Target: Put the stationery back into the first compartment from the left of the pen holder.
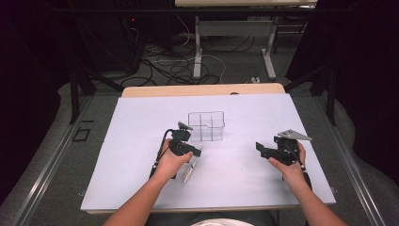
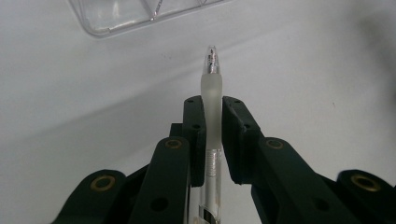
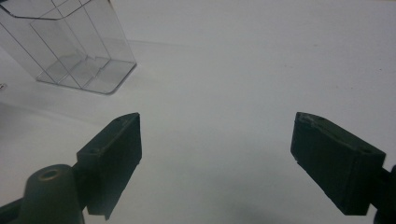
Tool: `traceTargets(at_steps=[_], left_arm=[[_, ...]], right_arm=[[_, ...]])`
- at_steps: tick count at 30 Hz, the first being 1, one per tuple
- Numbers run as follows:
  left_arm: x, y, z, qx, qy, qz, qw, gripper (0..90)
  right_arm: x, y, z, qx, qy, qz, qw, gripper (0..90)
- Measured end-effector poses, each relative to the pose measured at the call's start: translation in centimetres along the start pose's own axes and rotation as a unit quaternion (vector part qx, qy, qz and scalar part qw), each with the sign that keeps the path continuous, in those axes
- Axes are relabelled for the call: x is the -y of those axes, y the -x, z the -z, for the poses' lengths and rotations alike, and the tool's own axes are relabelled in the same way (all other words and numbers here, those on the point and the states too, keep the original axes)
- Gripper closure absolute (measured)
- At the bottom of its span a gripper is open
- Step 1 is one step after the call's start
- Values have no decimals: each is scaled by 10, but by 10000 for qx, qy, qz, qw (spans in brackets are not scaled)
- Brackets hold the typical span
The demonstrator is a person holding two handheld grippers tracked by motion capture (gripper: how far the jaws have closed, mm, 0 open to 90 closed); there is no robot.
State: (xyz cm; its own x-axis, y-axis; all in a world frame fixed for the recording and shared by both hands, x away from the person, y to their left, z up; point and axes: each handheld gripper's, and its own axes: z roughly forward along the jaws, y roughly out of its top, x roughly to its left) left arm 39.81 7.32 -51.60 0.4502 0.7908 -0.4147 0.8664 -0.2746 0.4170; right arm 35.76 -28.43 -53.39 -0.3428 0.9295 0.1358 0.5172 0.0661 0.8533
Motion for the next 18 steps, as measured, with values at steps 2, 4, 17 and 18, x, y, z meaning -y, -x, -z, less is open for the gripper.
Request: traceTargets(at_steps=[2,4,17,18], left_arm=[[0,-1,2,4,64,-9,10000,804],[-1,-2,4,1,155,1,9999,804],[-3,-4,23,103,763,22,9970,804],[-3,-5,25,118,821,-24,9966,804]], right_arm=[[0,0,0,-9,0,7,10000,160],[0,0,0,-11,-6,-3,10000,160],[0,1,0,-15,-4,13,10000,160],[0,1,0,-14,-6,13,10000,160]])
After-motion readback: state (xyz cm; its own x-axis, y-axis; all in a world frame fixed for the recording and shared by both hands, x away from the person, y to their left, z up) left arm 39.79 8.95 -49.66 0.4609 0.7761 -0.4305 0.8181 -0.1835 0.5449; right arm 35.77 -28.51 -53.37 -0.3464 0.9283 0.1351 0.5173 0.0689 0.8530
